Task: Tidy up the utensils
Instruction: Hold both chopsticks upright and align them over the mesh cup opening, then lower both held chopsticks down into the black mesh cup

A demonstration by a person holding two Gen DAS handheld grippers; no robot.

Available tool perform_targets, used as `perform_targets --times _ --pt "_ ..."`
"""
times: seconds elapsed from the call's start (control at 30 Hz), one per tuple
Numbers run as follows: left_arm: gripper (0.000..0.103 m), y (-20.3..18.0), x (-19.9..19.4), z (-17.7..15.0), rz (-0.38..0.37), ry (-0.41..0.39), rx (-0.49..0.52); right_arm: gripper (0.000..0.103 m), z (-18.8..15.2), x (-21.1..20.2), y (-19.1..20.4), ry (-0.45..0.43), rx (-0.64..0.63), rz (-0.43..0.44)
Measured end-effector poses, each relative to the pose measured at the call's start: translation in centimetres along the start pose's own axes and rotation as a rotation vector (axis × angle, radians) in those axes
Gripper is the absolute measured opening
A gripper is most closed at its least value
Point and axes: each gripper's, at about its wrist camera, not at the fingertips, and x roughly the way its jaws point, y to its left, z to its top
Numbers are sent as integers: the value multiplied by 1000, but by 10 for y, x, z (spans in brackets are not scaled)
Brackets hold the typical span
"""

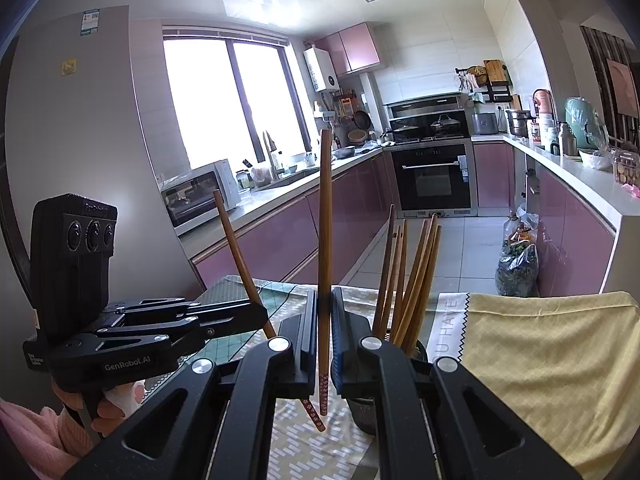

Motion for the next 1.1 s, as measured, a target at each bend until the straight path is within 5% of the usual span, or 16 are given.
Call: perform_targets --times 1.1 --pt "8 -4 -5 17 12 -23 18 6 3 2 -2 -19 -5 -4"
